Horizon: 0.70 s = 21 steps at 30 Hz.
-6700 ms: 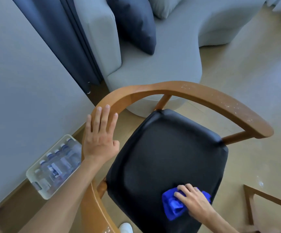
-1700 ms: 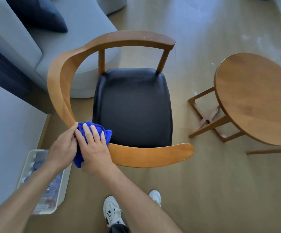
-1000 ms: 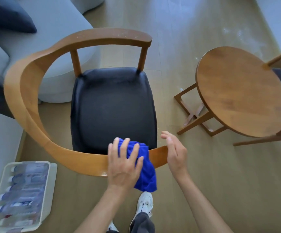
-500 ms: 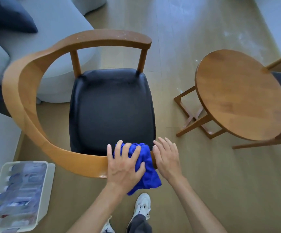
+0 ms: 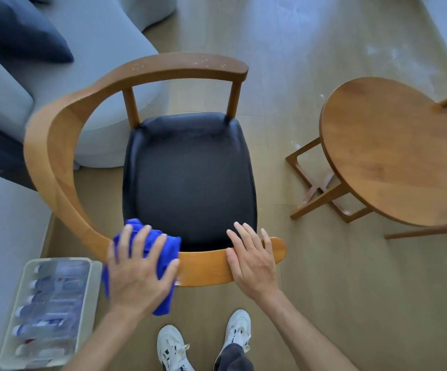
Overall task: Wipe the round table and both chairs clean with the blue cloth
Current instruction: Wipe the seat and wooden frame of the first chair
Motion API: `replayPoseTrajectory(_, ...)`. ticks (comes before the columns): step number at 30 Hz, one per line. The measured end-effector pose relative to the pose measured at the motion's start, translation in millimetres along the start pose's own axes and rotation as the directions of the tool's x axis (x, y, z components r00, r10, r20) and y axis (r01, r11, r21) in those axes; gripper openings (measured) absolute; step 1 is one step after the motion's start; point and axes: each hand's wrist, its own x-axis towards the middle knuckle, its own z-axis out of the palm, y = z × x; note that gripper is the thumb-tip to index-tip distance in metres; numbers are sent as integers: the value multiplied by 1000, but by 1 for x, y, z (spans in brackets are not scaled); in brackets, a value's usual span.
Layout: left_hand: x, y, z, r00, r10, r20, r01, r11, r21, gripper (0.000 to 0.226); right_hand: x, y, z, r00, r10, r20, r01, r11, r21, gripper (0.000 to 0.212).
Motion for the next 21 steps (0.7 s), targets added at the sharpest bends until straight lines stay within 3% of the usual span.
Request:
replayPoseTrajectory(5, -10, 94, 22, 996, 62, 70, -58, 996, -61, 40, 2, 1, 5, 990, -61, -123, 56, 997, -48, 43)
replayPoseTrajectory(8, -3, 91, 26, 990, 133, 49, -133, 991, -5, 37, 1, 3, 11, 976, -103, -193, 92, 994, -67, 44)
replayPoseTrajectory(11, 6, 46, 21, 961, 274, 34, -272, 961, -49, 36, 1, 3, 15, 969, -106, -225, 95, 994, -59, 44)
replayPoseTrajectory(14, 21, -25, 5, 946, 323, -3, -323, 945, -45, 34, 1, 5, 17, 966, -110, -236, 100, 994, -54, 43)
replayPoseTrajectory(18, 66, -150, -28, 891, 453, 19, -445, 865, 233, 37, 1, 3, 20, 962, -103, -254, 90, 994, -62, 43)
replayPoseTrajectory(21, 87, -166, -23, 910, 412, -37, -388, 881, 272, 36, 2, -1, 16, 968, -81, -239, 56, 992, -112, 41)
